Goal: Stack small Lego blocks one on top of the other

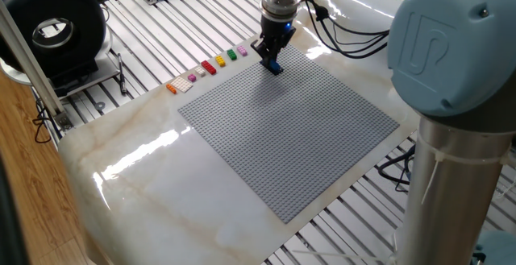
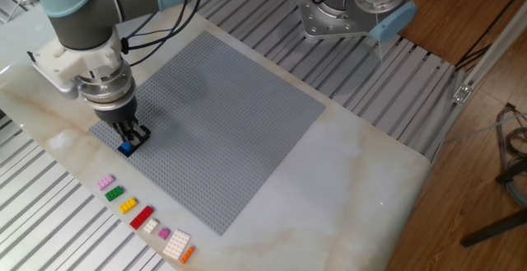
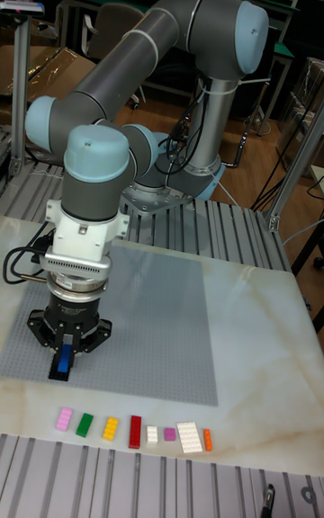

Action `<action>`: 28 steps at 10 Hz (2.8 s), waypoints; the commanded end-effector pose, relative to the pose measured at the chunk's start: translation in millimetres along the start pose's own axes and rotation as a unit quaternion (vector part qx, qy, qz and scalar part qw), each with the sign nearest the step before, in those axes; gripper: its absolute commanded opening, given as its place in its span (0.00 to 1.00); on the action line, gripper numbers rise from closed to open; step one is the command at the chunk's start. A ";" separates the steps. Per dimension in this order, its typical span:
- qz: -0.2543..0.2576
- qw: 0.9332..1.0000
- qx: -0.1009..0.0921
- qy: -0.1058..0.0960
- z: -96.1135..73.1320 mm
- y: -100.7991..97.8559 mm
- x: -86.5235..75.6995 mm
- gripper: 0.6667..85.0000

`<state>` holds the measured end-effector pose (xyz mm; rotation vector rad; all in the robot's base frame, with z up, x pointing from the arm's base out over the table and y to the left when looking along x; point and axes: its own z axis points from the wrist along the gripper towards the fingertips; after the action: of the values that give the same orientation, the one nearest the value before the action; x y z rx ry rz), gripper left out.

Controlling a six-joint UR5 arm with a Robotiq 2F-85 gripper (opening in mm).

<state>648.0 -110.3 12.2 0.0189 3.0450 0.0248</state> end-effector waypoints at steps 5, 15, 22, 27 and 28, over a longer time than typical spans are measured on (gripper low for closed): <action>-0.001 1.000 0.005 -0.005 7.0 -6.9 -1.4 0.00; 0.019 0.999 -0.020 -0.025 6.9 5.8 -12.1 0.00; 0.044 0.998 -0.037 -0.039 7.3 12.4 -20.1 0.00; 0.039 0.997 -0.038 -0.046 8.7 10.6 -23.8 0.00; 0.039 0.997 -0.043 -0.043 6.7 9.6 -22.6 0.00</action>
<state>670.2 -100.2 4.4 0.1187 2.9566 0.1281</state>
